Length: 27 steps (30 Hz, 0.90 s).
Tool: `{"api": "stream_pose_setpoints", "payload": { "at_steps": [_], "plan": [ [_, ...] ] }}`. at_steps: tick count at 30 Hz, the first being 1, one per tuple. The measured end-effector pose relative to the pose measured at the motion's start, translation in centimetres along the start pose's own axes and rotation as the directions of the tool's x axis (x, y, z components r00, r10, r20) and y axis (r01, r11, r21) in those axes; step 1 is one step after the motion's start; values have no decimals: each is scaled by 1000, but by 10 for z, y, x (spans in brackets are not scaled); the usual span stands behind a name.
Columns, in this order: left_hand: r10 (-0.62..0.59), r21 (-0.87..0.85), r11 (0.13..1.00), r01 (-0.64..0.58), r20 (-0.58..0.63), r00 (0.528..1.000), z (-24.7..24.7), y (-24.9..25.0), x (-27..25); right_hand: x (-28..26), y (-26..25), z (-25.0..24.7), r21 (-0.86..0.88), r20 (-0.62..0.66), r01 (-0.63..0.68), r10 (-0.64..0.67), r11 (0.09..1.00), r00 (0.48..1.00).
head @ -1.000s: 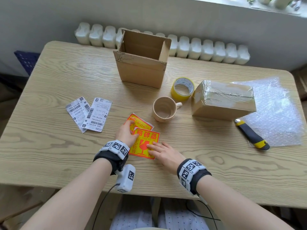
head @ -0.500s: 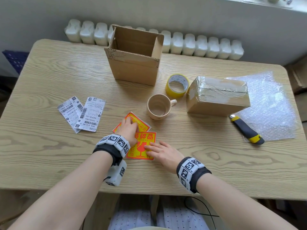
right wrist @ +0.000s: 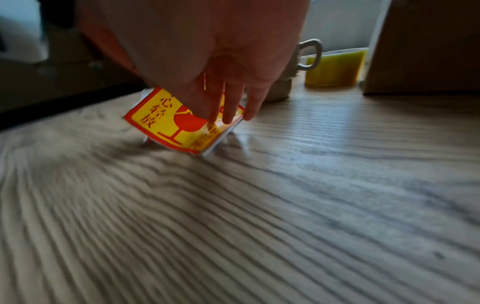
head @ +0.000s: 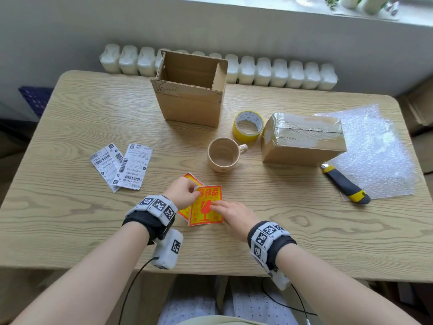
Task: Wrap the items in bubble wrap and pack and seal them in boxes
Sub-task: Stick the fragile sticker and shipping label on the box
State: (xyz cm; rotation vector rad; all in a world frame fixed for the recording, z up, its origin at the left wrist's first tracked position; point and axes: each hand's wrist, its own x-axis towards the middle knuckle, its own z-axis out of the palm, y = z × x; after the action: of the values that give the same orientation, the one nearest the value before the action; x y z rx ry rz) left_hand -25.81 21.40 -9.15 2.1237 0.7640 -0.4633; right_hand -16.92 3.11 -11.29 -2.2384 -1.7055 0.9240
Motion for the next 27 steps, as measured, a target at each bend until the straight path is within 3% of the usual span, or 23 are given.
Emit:
{"api": "stream_pose_setpoints", "payload": {
  "at_steps": [2, 5, 7, 10, 21, 24, 27],
  "plan": [
    [-17, -244, 969, 26, 36, 999, -2, 7, -10, 2, -5, -4, 170, -123, -99, 121, 980, 985],
    [-31, -530, 844, 84, 109, 994, -3, 28, -29, 4, -13, -17, 435, -217, -202, 319, 877, 922],
    [1, -641, 763, 83, 130, 991, -2, 42, -39, 3, -16, -28, 591, -227, -205, 405, 780, 886],
    [36, -752, 656, 69, 123, 992, -2, 58, -48, -6, -21, -48, 719, -254, -128, 430, 683, 866],
    [60, -784, 620, -23, 19, 998, -3, 111, -44, -43, -17, -88, 794, -378, 10, 482, 608, 790],
    [76, -765, 643, -41, 11, 997, 0, 116, -43, -49, -12, -87, 796, -366, -14, 500, 605, 785],
    [76, -725, 687, -49, 5, 997, 4, 118, -40, -52, -7, -85, 767, -389, -71, 549, 638, 740]
  ]
}}
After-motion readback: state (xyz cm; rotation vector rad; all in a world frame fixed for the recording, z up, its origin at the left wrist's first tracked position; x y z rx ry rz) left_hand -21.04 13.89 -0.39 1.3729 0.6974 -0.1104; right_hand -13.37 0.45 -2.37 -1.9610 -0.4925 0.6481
